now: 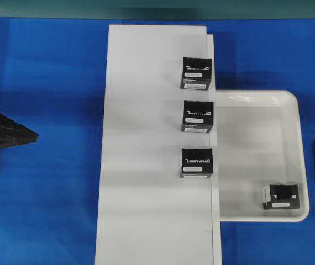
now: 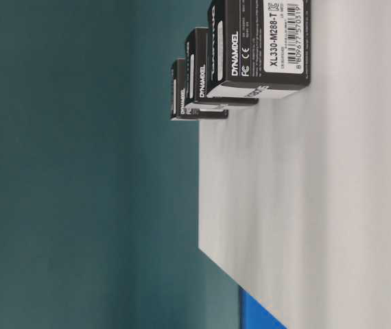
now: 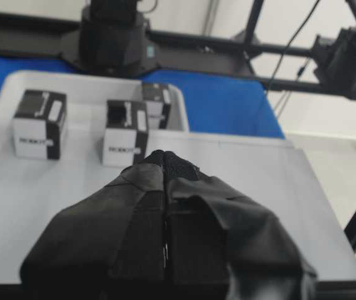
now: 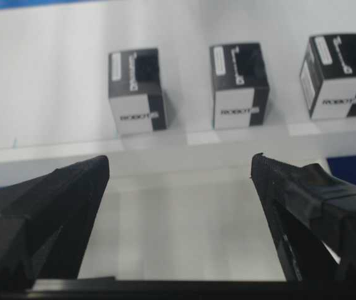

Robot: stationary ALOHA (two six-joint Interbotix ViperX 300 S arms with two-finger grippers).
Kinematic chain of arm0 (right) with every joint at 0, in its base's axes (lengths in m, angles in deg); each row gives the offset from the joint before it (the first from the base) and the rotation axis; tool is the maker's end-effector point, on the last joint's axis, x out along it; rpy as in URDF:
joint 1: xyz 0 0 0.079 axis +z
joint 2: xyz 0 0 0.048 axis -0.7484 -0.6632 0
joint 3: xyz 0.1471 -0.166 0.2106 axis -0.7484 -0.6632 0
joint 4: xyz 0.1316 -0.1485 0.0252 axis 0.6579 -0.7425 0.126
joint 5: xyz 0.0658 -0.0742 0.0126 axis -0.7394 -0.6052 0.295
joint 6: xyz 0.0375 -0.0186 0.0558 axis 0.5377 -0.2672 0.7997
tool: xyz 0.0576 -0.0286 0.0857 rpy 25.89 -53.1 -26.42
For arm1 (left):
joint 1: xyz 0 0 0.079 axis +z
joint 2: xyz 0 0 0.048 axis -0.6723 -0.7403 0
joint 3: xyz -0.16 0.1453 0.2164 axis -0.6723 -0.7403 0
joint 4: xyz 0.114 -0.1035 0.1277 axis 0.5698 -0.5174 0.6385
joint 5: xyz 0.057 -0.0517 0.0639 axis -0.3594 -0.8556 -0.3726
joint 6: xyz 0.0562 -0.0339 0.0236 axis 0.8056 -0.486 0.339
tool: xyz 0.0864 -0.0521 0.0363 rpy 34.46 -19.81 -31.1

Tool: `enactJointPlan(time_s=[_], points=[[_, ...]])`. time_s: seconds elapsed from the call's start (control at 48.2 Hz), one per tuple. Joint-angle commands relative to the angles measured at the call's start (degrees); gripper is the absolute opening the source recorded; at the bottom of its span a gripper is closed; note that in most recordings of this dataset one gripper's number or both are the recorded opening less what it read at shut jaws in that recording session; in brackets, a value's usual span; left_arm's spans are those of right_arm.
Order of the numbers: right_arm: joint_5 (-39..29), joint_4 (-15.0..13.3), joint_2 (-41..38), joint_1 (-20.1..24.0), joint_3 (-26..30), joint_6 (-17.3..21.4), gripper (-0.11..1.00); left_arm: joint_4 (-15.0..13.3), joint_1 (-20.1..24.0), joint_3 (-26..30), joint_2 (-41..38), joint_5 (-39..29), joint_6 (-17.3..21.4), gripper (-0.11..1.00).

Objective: Place the box from the white plastic tray onto the white base.

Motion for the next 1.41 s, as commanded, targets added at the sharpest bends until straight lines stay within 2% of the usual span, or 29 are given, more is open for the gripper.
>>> enactJointPlan(time_s=[0.0,0.352,0.56,0.829,1.098,1.389], points=[[1.4,0.2,-0.4,-0.2,0.1,-0.1,0.99,0.2,-0.1,1.5,0.1,0.3,0.6,-0.07],[1.2,0.2,-0.4,-0.2,-1.3,-0.2,0.99,0.2,-0.1,1.1,0.4,-1.3,0.0,-0.07],[2.5,0.3,-0.8,-0.2,-2.7,-0.8,0.99,0.2,0.0,1.1,0.4,-4.9,0.8,-0.07],[3.1,0.4,-0.8,-0.2,-4.0,-0.5,0.99,0.2,-0.1,1.7,2.3,-4.5,0.2,-0.07],[6.7,0.7,-0.8,0.1,-4.0,-0.4,0.99,0.2,-0.1,1.5,1.8,-4.1,0.0,-0.07],[6.8,0.6,-0.8,0.1,-4.4,-0.7,0.99,0.2,-0.1,1.6,1.8,-3.2,-0.2,-0.07]])
